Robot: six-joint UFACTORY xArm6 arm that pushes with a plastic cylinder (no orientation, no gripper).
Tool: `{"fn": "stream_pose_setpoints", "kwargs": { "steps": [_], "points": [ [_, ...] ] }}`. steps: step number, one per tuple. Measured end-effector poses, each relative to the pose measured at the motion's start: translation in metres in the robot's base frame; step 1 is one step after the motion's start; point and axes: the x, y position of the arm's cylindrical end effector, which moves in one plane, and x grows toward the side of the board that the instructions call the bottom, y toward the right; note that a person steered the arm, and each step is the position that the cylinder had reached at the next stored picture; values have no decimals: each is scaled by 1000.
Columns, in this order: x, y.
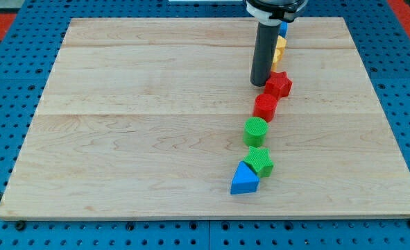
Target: Slightly push the yellow blocks to the right
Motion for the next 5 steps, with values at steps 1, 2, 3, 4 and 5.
{"fn": "stream_pose_setpoints", "kwargs": {
  "steps": [1,2,3,4,5],
  "points": [
    [-17,-36],
    [-34,-60],
    [-42,-64],
    [-51,-69],
    [-62,-72]
  ]
}}
